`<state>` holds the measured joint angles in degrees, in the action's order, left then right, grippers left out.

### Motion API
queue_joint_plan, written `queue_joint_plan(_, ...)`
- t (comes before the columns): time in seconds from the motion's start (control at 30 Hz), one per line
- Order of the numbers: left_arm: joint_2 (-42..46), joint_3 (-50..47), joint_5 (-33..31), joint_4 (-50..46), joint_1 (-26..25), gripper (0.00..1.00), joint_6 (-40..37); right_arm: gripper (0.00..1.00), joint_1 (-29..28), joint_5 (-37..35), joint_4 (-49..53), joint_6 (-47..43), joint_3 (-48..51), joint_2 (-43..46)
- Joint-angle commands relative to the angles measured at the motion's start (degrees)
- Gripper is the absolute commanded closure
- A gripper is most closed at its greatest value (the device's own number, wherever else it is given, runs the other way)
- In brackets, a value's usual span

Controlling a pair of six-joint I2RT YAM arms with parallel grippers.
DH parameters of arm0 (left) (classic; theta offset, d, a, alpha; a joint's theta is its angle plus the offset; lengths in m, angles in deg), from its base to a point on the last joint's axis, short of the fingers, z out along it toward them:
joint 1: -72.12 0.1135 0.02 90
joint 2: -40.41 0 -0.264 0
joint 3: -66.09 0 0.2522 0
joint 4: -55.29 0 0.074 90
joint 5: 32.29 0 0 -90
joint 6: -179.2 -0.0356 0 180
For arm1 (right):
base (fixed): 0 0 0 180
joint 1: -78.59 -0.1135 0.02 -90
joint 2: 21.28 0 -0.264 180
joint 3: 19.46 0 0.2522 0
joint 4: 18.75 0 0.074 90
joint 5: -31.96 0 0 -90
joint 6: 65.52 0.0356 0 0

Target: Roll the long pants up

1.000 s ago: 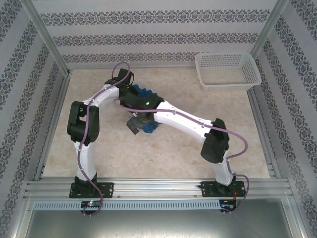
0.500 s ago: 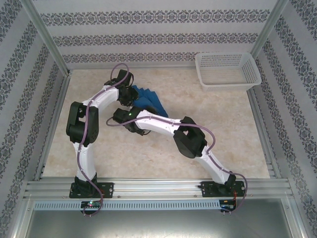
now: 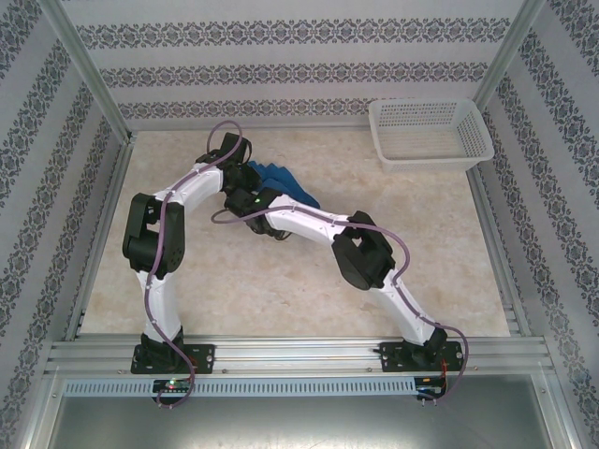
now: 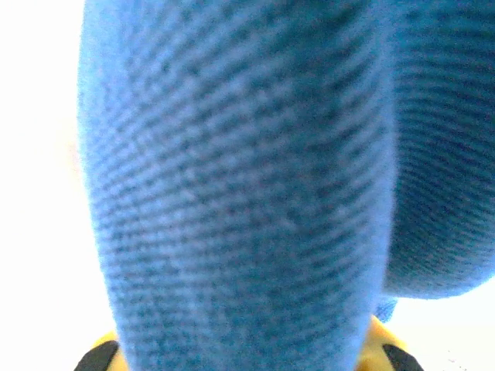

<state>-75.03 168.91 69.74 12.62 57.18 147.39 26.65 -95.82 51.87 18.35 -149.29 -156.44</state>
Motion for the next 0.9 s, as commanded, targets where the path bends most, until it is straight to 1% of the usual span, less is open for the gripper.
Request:
queue_joint_plan(0.0, 3.9, 2.5, 6.9, -7.9, -1.4, 0.21, -3.4, 1.0, 4.1, 11.1, -4.6, 2.5, 3.0, 0.9)
queue_joint_plan(0.03, 3.7, 3.7, 6.6, -8.7, -1.3, 0.01, -3.8, 1.0, 4.7, 14.2, -4.9, 3.8, 4.2, 2.2)
queue_joint_plan(0.17, 2.5, 9.4, 6.1, -11.3, 0.1, 0.0, -5.3, 1.0, 8.3, 26.6, -6.2, 8.8, 9.1, 6.9)
queue_joint_plan(0.3, 2.2, 13.5, 4.9, -13.3, 1.3, 0.0, -6.3, 1.0, 13.5, 42.8, -6.4, 14.2, 11.3, 9.1)
queue_joint_plan(0.43, 2.1, 13.9, 4.9, -13.4, 1.5, 0.0, -6.5, 1.0, 19.6, 66.1, -9.0, 21.0, 12.4, 8.1)
queue_joint_plan(0.47, 2.1, 13.3, 5.2, -12.9, 1.5, 0.0, -6.4, 1.0, 20.8, 70.6, -9.5, 22.5, 12.4, 7.3)
queue_joint_plan(0.53, 2.1, 11.7, 5.9, -11.5, 1.5, 0.0, -5.7, 1.0, 22.0, 76.6, -9.6, 23.6, 11.8, 5.6)
queue_joint_plan(0.67, 2.1, 8.7, 7.2, -7.6, 1.5, 0.0, -5.0, 1.0, 22.9, 85.6, -8.8, 24.7, 10.5, 2.3)
queue_joint_plan(0.87, 1.9, 5.0, 8.0, 0.3, 1.4, 0.0, -4.7, 1.0, 23.1, 92.6, -12.2, 26.7, 13.5, 1.8)
